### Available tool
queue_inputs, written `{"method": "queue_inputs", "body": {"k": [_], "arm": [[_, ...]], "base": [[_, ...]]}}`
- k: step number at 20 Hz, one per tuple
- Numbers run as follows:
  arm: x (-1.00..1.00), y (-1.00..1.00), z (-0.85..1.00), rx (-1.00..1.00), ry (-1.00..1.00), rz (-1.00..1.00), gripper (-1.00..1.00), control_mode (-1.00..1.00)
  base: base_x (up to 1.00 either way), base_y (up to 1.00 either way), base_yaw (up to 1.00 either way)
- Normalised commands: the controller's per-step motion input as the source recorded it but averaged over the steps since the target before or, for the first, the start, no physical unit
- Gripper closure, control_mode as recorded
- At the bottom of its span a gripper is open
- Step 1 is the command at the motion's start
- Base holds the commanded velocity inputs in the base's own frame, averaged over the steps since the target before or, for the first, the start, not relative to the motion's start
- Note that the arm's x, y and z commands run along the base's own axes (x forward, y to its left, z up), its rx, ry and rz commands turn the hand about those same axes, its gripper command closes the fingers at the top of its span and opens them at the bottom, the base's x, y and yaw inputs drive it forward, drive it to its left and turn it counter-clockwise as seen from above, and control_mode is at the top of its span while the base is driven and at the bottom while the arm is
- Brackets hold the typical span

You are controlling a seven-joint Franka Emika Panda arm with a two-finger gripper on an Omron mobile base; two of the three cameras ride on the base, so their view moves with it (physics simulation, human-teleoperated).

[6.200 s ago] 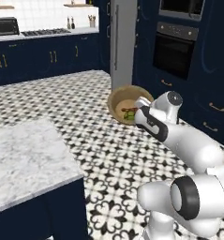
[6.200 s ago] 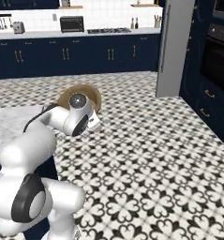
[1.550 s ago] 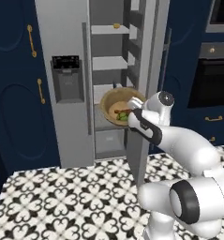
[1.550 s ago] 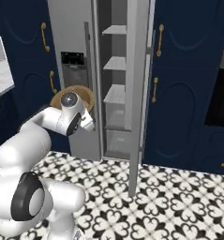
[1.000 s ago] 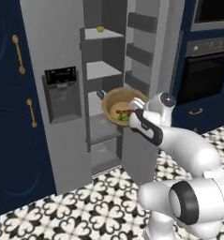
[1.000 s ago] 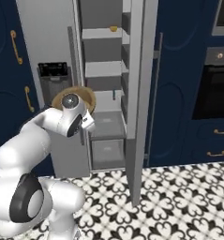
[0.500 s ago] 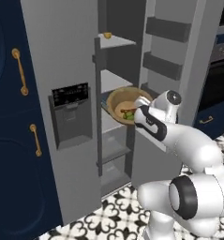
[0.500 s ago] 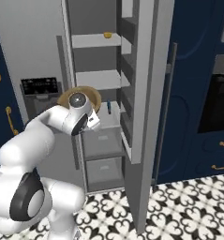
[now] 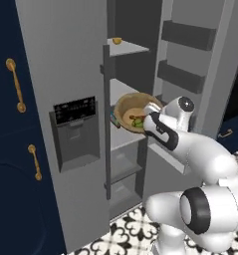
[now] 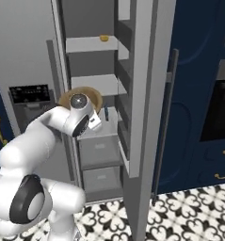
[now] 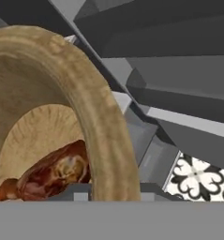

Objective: Pick the chicken drumstick and lime from their plates and place them in the bowl. Then put the bowl in the fridge.

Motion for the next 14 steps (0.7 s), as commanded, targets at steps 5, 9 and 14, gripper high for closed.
{"method": "queue_inputs", "body": {"k": [5,9,14], "arm": [[0.00,0.00,0.00,0.00,0.00,0.00,1.00,1.00],[0.00,0.00,0.00,0.00,0.00,0.00,1.00,1.00],[0.14,-0.02,0.00,0.00,0.00,0.00,1.00,-1.00]], "base": [[0.87,-0.08,0.00],[0.61,-0.25,0.00],[0.15,-0.04,0.00]]}}
